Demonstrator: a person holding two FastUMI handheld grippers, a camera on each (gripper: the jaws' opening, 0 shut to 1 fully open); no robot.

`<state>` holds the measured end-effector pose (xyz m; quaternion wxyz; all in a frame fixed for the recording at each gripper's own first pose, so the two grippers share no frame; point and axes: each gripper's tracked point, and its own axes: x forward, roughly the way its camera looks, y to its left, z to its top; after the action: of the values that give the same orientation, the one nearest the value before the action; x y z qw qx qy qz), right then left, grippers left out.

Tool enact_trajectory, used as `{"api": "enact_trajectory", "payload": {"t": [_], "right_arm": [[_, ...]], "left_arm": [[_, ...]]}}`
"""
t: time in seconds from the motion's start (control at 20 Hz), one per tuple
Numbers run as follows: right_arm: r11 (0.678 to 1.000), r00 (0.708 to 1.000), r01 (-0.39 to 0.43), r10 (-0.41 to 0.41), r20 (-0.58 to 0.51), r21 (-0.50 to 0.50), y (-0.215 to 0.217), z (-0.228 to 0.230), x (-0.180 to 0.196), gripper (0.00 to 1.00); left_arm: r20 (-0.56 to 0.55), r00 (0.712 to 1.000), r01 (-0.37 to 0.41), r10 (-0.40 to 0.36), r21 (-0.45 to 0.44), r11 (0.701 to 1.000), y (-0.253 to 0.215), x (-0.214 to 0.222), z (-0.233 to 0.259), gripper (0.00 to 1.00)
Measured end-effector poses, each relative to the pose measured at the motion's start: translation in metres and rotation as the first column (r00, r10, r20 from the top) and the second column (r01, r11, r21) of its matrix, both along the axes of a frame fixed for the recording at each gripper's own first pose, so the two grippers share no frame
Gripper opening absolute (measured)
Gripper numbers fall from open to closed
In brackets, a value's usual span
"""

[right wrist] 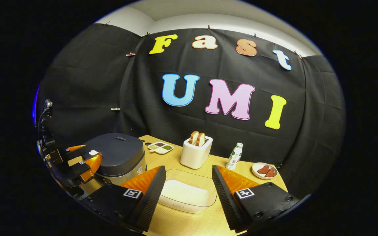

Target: Close the left gripper, press the button to open the rice cooker; take a wooden spoon from the chopstick holder with the right hand, scoop a spoonful of rice and pour it into the rice cooker, then put the wooden spoon back into the chopstick holder.

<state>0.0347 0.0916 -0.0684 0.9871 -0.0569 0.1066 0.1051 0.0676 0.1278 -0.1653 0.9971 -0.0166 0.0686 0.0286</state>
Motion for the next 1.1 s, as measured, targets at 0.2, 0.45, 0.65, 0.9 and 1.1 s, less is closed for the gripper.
{"api": "enact_trajectory", "payload": {"t": [0.2,0.45,0.65,0.9,1.1], "right_arm": [[1.0,1.0,-0.002,0.002,0.004,0.011,-0.001,0.003,0.0,0.88],[0.999,1.0,0.014,-0.015,0.015,0.035,-0.011,0.01,0.0,0.88],[0.998,0.999,0.034,-0.036,0.024,0.05,-0.026,0.016,0.0,0.88],[0.996,0.997,0.06,-0.064,0.048,0.069,-0.051,0.028,-0.002,0.88],[0.993,0.995,0.074,-0.08,0.061,0.09,-0.071,0.036,-0.004,0.88]], "left_arm": [[-0.027,1.0,-0.006,0.007,0.023,1.0,-0.001,0.002,0.001,0.92],[-0.007,1.0,0.002,-0.002,-0.001,1.0,-0.01,0.007,0.041,0.88],[0.046,0.999,0.009,-0.01,0.02,1.0,-0.028,0.014,0.086,0.88],[0.082,0.996,0.041,-0.044,0.028,0.999,-0.062,-0.005,0.139,0.88],[0.103,0.994,0.039,-0.037,-0.018,0.999,-0.082,-0.023,0.163,0.88]]}}
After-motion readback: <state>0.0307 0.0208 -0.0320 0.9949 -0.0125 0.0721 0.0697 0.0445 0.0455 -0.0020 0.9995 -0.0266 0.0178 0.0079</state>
